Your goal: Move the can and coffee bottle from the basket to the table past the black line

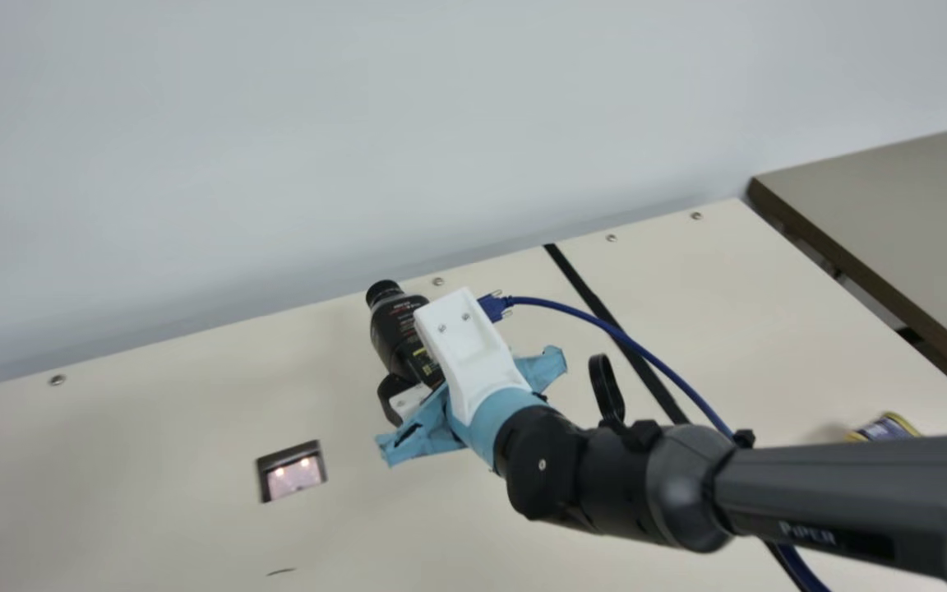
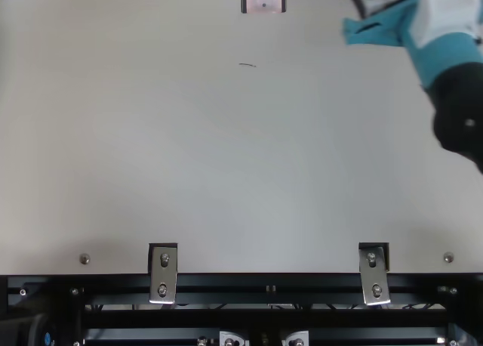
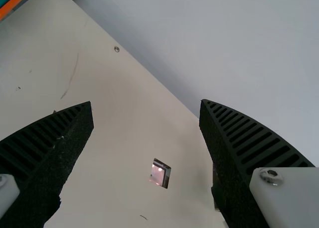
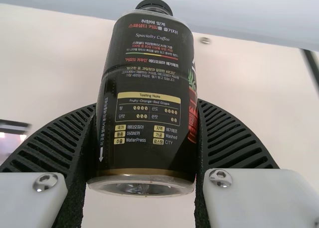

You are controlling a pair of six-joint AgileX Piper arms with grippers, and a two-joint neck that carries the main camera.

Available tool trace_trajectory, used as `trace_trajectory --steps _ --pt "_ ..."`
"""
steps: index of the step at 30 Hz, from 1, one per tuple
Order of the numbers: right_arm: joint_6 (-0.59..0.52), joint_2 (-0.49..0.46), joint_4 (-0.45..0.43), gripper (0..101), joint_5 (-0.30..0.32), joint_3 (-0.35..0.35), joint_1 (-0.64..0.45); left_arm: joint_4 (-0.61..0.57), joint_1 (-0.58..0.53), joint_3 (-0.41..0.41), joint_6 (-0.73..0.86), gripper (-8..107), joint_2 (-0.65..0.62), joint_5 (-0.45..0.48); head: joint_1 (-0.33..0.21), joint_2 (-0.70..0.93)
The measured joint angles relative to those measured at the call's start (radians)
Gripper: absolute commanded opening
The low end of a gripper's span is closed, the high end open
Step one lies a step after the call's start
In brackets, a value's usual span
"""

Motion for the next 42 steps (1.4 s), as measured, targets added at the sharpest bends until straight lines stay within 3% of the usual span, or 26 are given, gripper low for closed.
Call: trace_trajectory --steps 10,18,29,42 --pt "0.032 -0.163 -0.061 0 0.017 0.167 -0.207 0.0 0.0 0.0 0.0 90 0.0 0.0 0.0 -0.246" --pt "0.087 -0.264 -0.161 0 0.063 0.256 -0.403 0.0 0.0 0.0 0.0 90 0.0 0.0 0.0 -0.394" --pt "0.188 -0.327 -0.322 0 0.124 0.296 -0.671 0.0 0.0 0.0 0.0 90 0.0 0.0 0.0 -0.456" --pt "0.265 -0.254 -0.502 0 0.085 0.294 -0.918 0.0 0.0 0.0 0.0 90 0.0 0.0 0.0 -0.456"
